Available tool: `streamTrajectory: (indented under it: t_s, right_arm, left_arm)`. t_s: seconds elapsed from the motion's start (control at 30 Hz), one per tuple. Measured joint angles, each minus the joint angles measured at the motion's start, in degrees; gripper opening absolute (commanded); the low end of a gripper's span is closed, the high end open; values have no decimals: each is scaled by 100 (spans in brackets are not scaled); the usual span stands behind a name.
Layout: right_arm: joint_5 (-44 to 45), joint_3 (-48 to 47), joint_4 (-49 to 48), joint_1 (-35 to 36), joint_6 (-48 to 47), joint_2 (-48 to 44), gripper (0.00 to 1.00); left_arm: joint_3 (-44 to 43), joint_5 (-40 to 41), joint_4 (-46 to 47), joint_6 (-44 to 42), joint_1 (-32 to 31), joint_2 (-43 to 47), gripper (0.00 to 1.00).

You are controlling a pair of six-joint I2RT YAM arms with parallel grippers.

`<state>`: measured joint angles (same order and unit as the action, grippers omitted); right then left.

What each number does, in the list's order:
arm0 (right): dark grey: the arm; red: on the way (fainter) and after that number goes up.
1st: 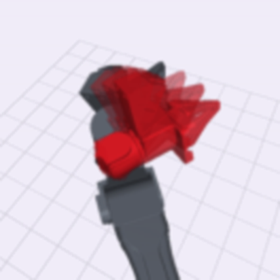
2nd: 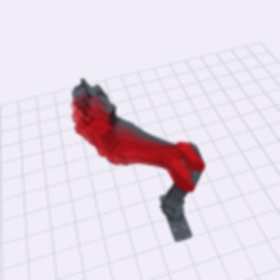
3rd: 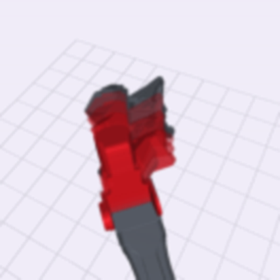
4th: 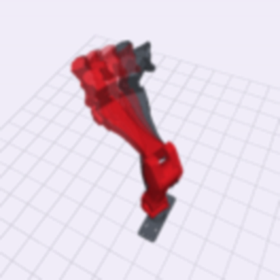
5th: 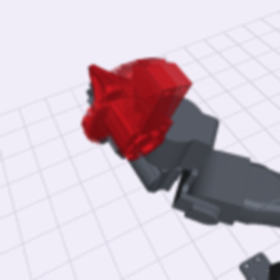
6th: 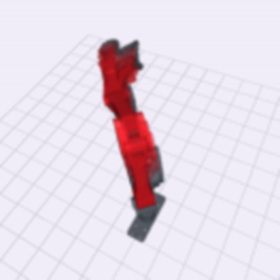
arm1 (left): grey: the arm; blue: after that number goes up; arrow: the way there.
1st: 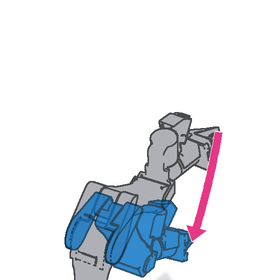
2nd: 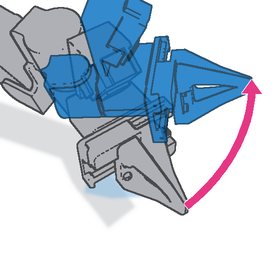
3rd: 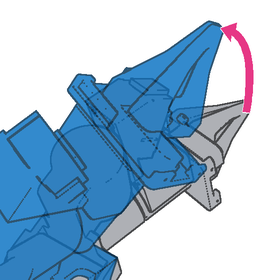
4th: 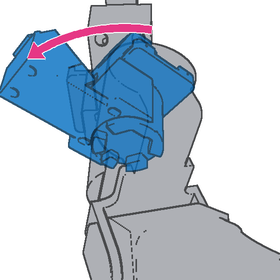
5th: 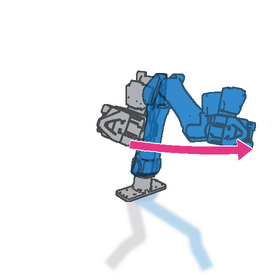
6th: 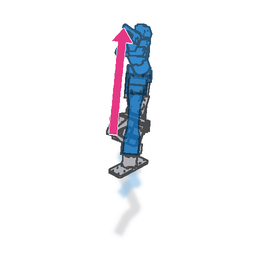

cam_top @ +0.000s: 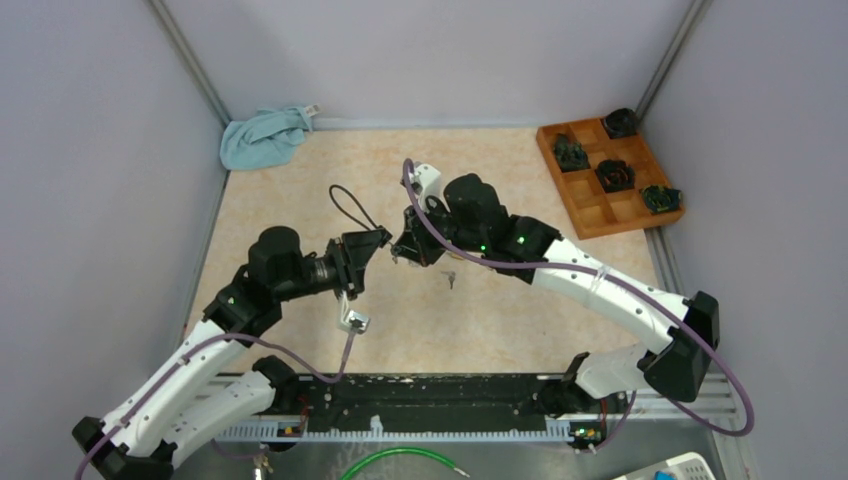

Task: Unlock with the key
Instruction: Unlock the lock.

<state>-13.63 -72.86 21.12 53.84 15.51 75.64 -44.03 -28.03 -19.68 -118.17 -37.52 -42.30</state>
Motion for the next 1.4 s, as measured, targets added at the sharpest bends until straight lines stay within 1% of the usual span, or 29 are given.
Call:
streamTrajectory:
  t_s: [0.2,0.47,0.77,0.93,1.4]
  right_arm:
    - [-22,15,-208,2,105,0,0]
    - [-79,273,-573,37,175,-157,0]
    - [-98,313,-603,42,140,-236,0]
    - [-129,295,-468,42,63,-236,0]
    - [-153,-249,490,44,-184,33,0]
  left_arm:
    - [2,2,212,26,0,61,0]
    - [177,-26,385,50,0,286,0]
    - [186,-103,428,-13,-2,308,0]
    - [186,-166,343,-24,-9,293,0]
    - [186,-260,81,-52,-39,254,0]
